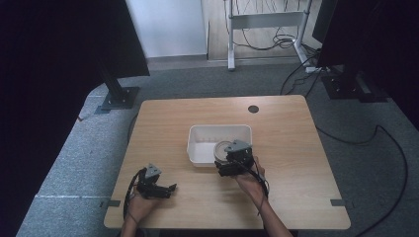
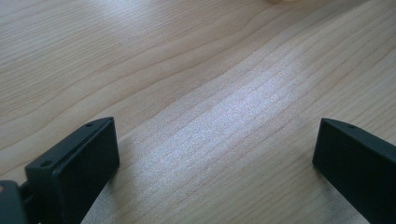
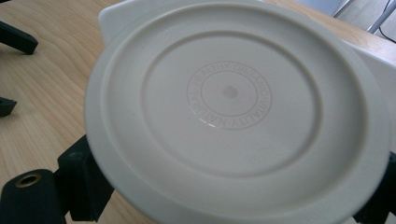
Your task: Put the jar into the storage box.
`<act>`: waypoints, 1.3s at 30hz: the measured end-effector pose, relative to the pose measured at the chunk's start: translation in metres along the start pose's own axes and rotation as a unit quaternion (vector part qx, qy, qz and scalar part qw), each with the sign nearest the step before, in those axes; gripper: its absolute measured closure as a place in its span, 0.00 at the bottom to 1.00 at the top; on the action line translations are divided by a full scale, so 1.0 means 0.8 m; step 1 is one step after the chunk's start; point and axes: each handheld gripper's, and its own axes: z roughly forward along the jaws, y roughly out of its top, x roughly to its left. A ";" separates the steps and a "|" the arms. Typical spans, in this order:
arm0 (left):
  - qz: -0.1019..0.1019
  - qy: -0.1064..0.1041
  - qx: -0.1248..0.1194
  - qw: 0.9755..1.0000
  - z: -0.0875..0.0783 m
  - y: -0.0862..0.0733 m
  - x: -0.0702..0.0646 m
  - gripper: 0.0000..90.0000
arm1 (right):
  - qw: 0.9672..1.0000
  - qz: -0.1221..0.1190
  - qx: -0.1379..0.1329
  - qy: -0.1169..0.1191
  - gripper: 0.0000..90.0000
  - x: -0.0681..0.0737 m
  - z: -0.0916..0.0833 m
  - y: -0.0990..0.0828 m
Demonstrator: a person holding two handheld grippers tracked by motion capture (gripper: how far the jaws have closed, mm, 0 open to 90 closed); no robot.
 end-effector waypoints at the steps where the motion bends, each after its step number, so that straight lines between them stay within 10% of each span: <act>1: 0.000 0.000 0.000 1.000 0.000 0.000 0.000 0.00 | 1.000 0.000 -0.001 -0.001 0.10 -0.001 0.001 0.001; 39: 0.000 0.000 0.000 1.000 0.000 0.000 0.000 0.00 | 0.999 0.004 0.017 -0.027 0.10 -0.006 0.066 0.015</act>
